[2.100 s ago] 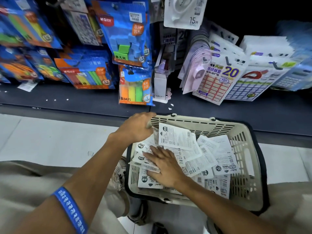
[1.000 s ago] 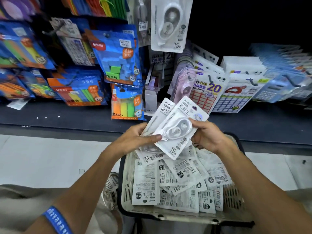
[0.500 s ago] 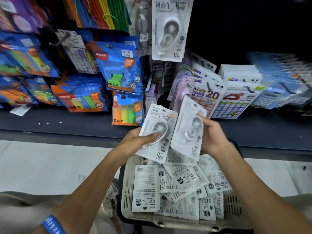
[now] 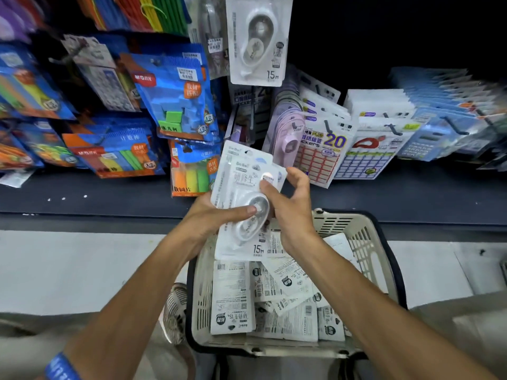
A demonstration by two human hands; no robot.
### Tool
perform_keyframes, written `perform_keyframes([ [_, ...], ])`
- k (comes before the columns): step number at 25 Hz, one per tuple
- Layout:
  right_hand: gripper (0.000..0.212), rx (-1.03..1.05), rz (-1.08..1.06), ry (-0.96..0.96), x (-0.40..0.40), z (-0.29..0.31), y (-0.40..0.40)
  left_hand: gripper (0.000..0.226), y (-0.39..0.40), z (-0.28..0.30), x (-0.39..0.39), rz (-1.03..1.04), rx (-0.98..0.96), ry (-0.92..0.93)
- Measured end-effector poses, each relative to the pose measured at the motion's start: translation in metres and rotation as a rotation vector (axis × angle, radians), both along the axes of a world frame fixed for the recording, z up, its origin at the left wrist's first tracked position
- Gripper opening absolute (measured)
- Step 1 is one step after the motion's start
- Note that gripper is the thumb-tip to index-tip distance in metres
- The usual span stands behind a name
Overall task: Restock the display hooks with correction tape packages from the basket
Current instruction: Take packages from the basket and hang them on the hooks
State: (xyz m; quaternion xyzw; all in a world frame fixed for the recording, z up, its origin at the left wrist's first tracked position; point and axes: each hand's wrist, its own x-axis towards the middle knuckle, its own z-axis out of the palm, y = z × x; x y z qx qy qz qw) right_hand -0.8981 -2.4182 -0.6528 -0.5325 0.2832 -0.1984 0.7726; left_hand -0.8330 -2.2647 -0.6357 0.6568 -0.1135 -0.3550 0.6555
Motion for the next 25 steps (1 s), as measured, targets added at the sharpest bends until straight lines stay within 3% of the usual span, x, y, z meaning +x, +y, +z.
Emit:
perform_keyframes([
  [5, 0.07, -0.057, -0.017, 0.067, -0.002, 0.0, 0.006, 0.045, 0.004, -0.002, -0.005, 0.013, 0.036, -0.088],
  [7, 0.068, 0.123, -0.054, 0.199, -0.003, 0.0, 0.013, 0.038, 0.001, -0.003, -0.007, 0.075, 0.083, -0.178],
  [9, 0.052, 0.297, 0.007, 0.292, -0.004, 0.0, 0.013, 0.034, -0.003, -0.002, -0.007, 0.105, 0.138, -0.242],
  [14, 0.023, 0.255, -0.032, 0.229, -0.004, -0.008, 0.007, 0.067, -0.018, 0.006, -0.016, 0.178, 0.177, -0.317],
  [19, 0.022, 0.301, -0.051, 0.096, 0.001, 0.0, 0.014, 0.094, -0.024, 0.01, -0.018, 0.298, 0.09, -0.489],
  [22, 0.031, 0.277, -0.059, 0.046, 0.001, 0.005, 0.016, 0.093, -0.022, 0.011, -0.009, 0.165, 0.029, -0.238],
  [25, 0.043, 0.22, -0.023, 0.111, 0.0, 0.009, 0.019, 0.09, -0.02, 0.013, -0.005, 0.158, 0.075, -0.036],
])
